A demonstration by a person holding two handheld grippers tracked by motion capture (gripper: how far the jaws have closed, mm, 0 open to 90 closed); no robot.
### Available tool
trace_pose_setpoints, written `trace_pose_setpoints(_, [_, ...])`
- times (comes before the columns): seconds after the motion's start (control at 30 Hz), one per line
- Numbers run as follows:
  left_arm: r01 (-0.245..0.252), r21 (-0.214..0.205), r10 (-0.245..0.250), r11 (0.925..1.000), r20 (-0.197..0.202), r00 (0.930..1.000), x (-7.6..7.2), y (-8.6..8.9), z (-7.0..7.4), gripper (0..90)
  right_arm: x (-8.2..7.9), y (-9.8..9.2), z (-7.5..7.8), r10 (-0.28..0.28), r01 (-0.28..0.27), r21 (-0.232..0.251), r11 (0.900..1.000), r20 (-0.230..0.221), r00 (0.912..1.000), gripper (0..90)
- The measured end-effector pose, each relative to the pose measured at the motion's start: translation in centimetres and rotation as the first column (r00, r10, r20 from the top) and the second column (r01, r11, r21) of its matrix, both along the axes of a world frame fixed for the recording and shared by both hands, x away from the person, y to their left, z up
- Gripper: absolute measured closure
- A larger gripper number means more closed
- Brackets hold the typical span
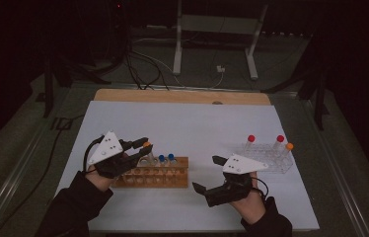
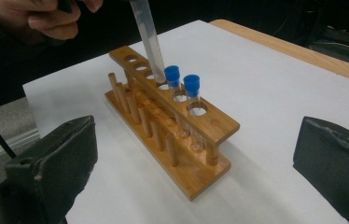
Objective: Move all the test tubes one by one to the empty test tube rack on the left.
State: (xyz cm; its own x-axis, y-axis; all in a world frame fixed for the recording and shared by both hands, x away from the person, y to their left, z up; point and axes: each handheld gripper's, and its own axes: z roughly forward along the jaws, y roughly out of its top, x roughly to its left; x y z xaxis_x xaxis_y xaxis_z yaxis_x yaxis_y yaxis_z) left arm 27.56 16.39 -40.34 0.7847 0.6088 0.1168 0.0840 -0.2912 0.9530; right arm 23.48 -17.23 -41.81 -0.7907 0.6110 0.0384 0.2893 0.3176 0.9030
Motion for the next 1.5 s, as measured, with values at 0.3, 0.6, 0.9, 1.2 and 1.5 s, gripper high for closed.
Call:
trace_pose_setpoints(0.3, [0.013,0.029,-0.011,0.9995,-0.066,0.9978,1.0,-0.3,-1.9,72.0,0.1,-0.1,-0.1,0.005,-0.005,0.004,1.0000,-0.005,1.0000,0.0])
trace_pose_setpoints(0.6, [0.027,0.076,-0.018,0.9968,-0.121,0.9925,1.6,-0.9,-3.8,72.0,0.1,-0.2,-0.2,0.005,-0.005,0.011,0.9999,-0.012,0.9999,0.0])
trace_pose_setpoints(0.9, [0.035,0.109,-0.018,0.9935,-0.154,0.9879,2.0,-1.2,-4.6,71.9,0.1,-0.2,-0.1,0.009,-0.009,0.011,0.9999,-0.010,0.9999,0.0])
trace_pose_setpoints(1.2, [0.041,0.114,-0.021,0.9926,-0.175,0.9843,2.3,-1.0,-4.7,71.6,0.1,-0.3,0.0,0.005,-0.005,0.015,0.9999,-0.009,0.9999,0.0])
trace_pose_setpoints(1.5, [0.063,0.082,-0.046,0.9947,-0.189,0.9809,2.0,-0.7,-4.1,55.6,0.1,-0.9,0.5,-0.001,0.001,0.032,0.9995,0.006,1.0000,0.0])
